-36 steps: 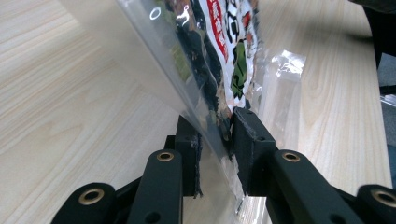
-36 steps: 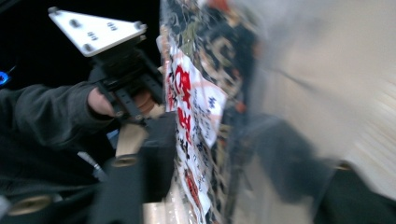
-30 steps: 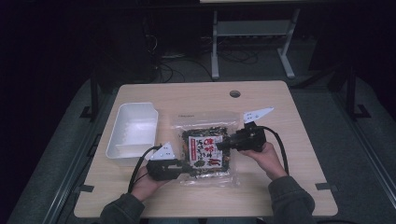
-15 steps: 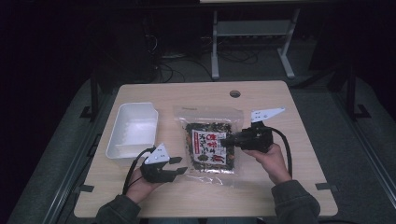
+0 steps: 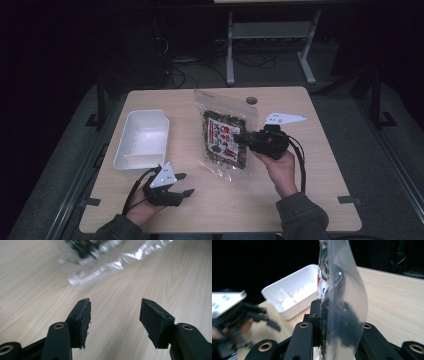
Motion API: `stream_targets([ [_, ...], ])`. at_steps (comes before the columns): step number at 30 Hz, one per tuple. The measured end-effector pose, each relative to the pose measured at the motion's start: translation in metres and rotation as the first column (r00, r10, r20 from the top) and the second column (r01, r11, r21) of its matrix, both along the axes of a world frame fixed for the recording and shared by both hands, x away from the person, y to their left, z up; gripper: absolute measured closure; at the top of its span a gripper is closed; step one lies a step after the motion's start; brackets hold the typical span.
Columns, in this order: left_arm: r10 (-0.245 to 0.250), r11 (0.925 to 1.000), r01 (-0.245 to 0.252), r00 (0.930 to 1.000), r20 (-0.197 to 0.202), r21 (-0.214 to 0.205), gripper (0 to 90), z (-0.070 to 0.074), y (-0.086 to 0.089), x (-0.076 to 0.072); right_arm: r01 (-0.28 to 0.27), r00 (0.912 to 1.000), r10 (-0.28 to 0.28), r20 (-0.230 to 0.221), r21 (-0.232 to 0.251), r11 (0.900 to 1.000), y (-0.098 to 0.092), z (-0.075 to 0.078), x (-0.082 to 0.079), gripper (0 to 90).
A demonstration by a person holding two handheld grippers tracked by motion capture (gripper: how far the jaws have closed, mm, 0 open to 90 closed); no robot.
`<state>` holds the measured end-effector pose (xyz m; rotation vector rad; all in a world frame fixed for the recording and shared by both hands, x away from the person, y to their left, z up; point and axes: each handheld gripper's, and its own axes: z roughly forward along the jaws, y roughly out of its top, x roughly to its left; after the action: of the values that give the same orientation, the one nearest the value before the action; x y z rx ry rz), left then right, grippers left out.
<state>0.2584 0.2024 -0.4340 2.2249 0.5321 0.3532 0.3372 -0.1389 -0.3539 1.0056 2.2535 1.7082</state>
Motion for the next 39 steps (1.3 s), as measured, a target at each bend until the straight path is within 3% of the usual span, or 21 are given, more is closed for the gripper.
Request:
stream_targets([
  [4, -0.005, 1.0, 0.005, 1.0, 0.0, 0.003, 39.0, 0.0, 0.004, -0.004, 0.055, 0.998, -0.055, 0.03, 0.018, 0.9984, 0.015, 0.01, 0.002, 74.8],
  [8, -0.009, 0.9999, 0.009, 1.0, 0.0, 0.012, 38.0, 0.0, 0.008, -0.007, 0.065, 0.9968, -0.067, 0.043, 0.03, 0.9974, 0.025, 0.016, 0.005, 74.7],
  [16, -0.003, 0.9999, 0.003, 1.0, 0.0, 0.014, 36.7, 0.001, 0.017, -0.011, 0.115, 0.9901, -0.119, 0.075, 0.062, 0.9915, 0.063, 0.033, 0.017, 74.8],
  [27, -0.02, 0.9995, 0.021, 0.9998, -0.008, 0.022, 33.8, 0.002, 0.025, -0.012, 0.127, 0.9839, -0.14, 0.111, 0.12, 0.9847, 0.109, 0.047, 0.034, 74.9],
  [30, -0.023, 0.9994, 0.024, 0.9997, -0.01, 0.025, 33.3, 0.002, 0.028, -0.012, 0.126, 0.9824, -0.141, 0.123, 0.122, 0.9845, 0.131, 0.051, 0.041, 74.9],
  [39, -0.025, 0.9992, 0.026, 0.9993, -0.028, 0.029, 33.1, 0.0, 0.043, -0.015, 0.141, 0.9794, -0.158, 0.126, 0.134, 0.9808, 0.168, 0.048, 0.056, 74.9],
])
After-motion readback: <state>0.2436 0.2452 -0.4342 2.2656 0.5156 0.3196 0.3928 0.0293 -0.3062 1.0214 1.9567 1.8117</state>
